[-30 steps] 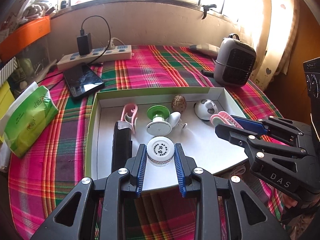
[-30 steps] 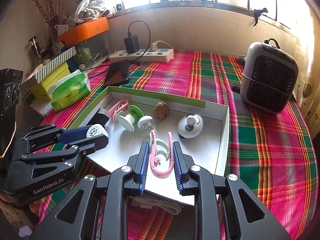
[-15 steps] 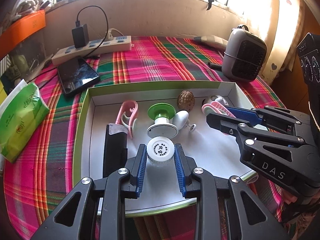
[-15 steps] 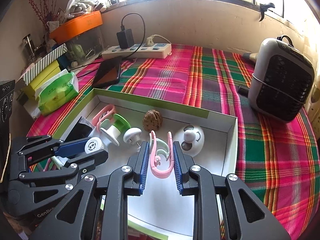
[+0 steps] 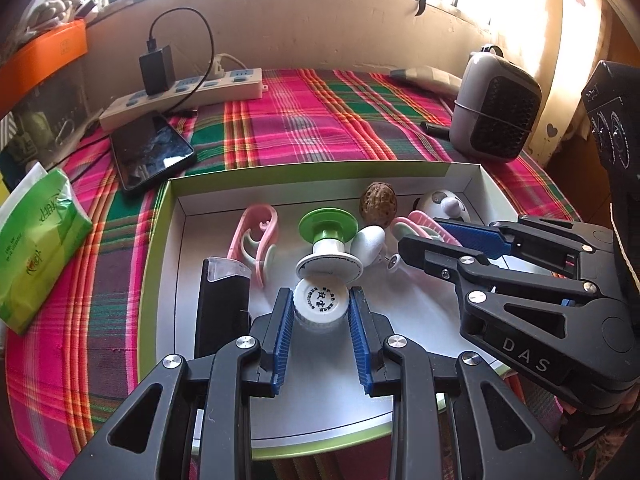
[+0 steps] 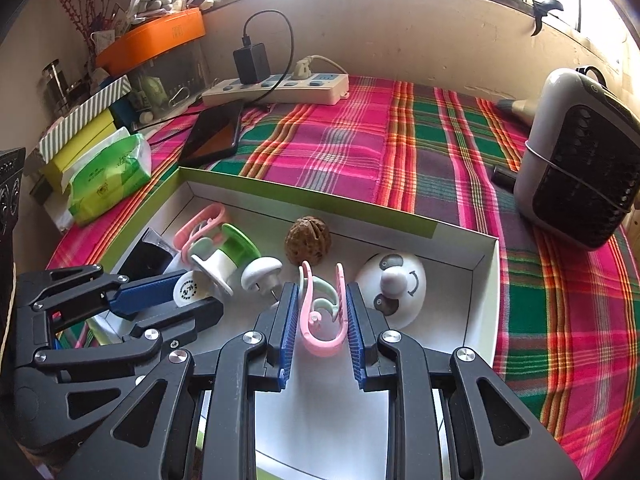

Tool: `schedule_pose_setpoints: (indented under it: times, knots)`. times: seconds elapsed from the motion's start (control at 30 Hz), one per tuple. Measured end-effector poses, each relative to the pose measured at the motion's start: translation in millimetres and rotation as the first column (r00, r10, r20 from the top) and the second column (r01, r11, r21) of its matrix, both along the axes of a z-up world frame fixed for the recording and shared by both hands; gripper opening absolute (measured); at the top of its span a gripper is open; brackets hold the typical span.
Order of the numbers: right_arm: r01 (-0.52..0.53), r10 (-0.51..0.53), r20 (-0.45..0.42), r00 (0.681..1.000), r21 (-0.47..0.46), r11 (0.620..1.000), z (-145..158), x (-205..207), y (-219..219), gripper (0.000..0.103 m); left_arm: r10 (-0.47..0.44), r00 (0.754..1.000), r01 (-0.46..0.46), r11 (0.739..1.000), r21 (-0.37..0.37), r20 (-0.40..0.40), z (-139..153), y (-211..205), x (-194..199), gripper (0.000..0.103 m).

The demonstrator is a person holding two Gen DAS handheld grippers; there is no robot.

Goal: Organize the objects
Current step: 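Lower the white container into the box with the left tool while the right tool lowers the pink clip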

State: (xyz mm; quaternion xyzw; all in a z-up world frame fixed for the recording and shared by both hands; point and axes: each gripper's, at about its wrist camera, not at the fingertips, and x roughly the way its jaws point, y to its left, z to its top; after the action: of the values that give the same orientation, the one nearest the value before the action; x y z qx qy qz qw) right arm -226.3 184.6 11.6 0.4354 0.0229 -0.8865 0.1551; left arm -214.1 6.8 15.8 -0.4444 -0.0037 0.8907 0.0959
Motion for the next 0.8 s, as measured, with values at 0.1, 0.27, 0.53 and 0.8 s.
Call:
schedule_pose_setpoints:
  times: [0.1,0.27,0.53,0.8]
  knots:
    - [0.001,-0.001,0.006,1.0,0.003,1.0,-2.7,-1.3,-0.7,0.025,-0.001,1.0,0.001,1.0,-0.003,-0.001,-0.3,0.5,-0.7,0.026]
    - [0.001,-0.001,0.009,1.0,0.002,1.0,-4.9,-2.7,-0.1,0.025,-0.001,1.0,0.0,1.0,-0.005,-0.002,-0.6,1.2,-1.7,0.026]
    - [0.002,-0.002,0.009,1.0,-0.006,1.0,-4.8,-3.0,1.0,0.025,-0.001,1.0,0.001,1.0,-0.005,-0.002,-0.6,1.6,-1.6,0.026]
    - [0.006,-0.006,0.008,1.0,-0.007,1.0,-4.1,-2.8,0.9,0.025,0.0,1.0,0.0,1.0,-0.005,-0.001,-0.4,1.4,-2.6,0.026]
